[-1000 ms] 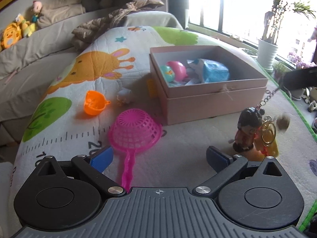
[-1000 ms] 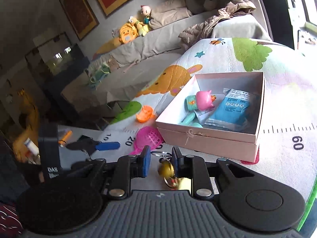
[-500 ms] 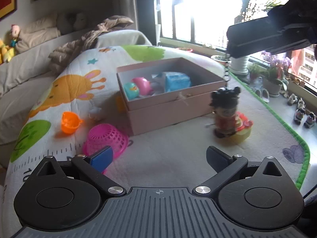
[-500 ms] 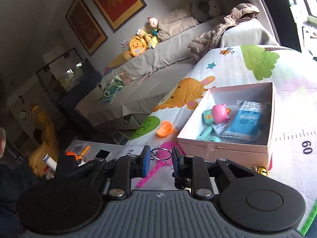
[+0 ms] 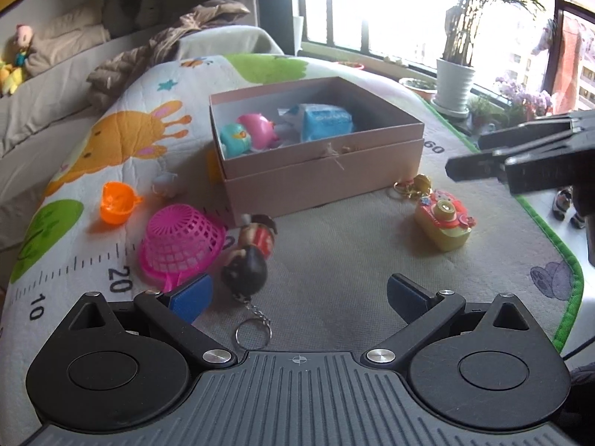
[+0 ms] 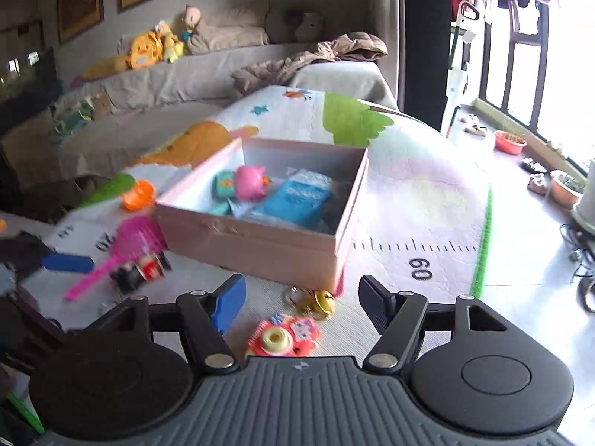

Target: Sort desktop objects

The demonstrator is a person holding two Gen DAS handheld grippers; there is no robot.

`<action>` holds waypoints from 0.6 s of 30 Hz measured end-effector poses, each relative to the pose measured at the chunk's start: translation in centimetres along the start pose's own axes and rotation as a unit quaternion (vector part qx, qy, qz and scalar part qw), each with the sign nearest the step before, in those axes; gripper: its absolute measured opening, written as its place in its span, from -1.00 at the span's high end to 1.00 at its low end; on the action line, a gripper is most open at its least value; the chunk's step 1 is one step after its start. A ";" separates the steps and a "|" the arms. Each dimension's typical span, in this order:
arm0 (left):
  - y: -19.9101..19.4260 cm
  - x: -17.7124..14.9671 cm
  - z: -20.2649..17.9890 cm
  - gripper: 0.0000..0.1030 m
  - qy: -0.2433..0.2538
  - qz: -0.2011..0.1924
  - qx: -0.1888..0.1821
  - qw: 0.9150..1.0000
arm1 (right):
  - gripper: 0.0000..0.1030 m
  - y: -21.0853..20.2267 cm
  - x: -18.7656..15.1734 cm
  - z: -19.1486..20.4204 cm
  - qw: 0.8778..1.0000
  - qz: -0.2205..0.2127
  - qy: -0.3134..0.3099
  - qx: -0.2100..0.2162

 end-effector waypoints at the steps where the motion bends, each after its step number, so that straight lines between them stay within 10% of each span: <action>1: 0.5 0.1 -0.1 -0.99 0.000 0.006 0.010 1.000 | -0.36 0.6 -0.9 -0.2 1.000 0.008 0.001 -0.003; 14: 4.0 1.3 1.7 -0.98 -0.042 0.003 0.082 0.996 | -0.43 4.6 -4.2 0.4 0.997 0.034 0.062 0.026; 18: 4.4 1.2 2.2 -0.46 -0.049 0.009 0.084 0.995 | -0.44 4.6 -4.2 0.5 0.997 0.033 0.060 0.022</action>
Point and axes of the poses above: each gripper's, at about its wrist camera, not at the fingertips, and y roughly the way its jaws point, z to its left, x to its top, the point moved 10 cm from there along y, roughly the way its jaws point, and after that the axes turned 12 degrees about x, right-handed, at the moved point
